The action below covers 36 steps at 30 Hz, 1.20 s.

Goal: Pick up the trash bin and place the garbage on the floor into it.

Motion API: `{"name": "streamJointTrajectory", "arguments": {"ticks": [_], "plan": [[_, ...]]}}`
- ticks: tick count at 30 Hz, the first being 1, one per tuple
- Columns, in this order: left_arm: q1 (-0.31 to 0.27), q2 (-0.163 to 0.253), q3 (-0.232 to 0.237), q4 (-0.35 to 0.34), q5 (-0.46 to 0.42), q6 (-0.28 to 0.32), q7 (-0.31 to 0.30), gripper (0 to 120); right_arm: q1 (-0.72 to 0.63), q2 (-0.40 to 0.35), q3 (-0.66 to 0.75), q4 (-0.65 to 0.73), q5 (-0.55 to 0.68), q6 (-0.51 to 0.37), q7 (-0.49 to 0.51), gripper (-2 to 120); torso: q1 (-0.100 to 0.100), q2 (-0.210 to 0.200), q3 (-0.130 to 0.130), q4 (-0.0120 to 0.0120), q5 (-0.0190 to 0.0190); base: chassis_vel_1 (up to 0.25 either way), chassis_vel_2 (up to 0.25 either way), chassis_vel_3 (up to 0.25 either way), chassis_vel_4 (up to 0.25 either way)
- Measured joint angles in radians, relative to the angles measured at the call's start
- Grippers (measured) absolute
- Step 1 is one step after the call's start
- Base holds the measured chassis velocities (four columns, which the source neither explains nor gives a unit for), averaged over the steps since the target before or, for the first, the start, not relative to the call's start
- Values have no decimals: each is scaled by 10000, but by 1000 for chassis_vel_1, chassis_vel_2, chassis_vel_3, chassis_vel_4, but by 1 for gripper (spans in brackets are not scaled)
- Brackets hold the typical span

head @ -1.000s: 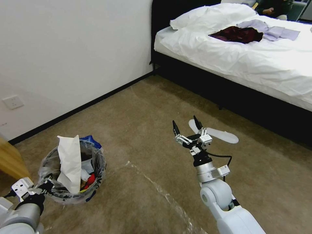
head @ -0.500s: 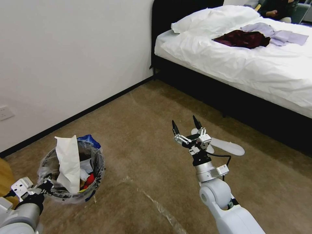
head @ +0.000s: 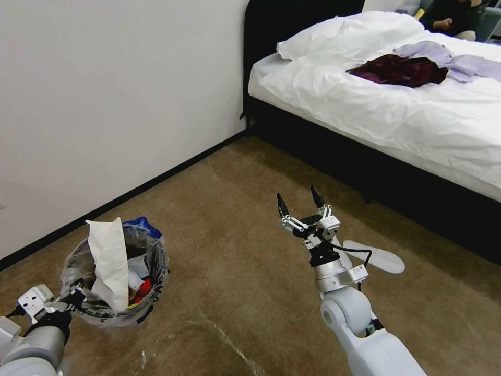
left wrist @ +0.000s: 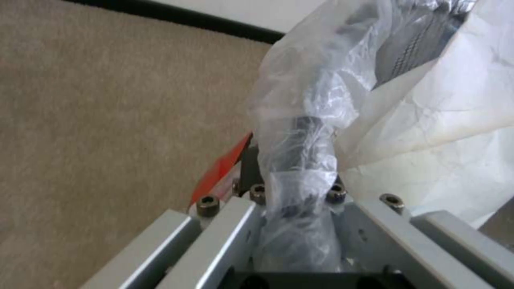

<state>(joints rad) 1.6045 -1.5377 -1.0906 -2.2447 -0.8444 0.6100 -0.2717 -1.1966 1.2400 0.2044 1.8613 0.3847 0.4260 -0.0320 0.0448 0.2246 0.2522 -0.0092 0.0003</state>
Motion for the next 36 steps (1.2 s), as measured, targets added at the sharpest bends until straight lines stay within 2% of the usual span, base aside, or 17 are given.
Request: {"name": "streamJointTrajectory", "arguments": {"ticks": [21, 36], "plan": [[192, 70, 31, -186, -30, -10, 28, 1, -418, 81, 178, 220, -242, 109, 27, 100, -1, 0, -1, 0, -4, -23, 19, 18, -20], [147, 244, -6, -216, -356, 22, -13, 1, -596, 68, 288, 289, -628, -343, 522, 100, -1, 1, -1, 0, -4, 0, 0, 0, 0]]}}
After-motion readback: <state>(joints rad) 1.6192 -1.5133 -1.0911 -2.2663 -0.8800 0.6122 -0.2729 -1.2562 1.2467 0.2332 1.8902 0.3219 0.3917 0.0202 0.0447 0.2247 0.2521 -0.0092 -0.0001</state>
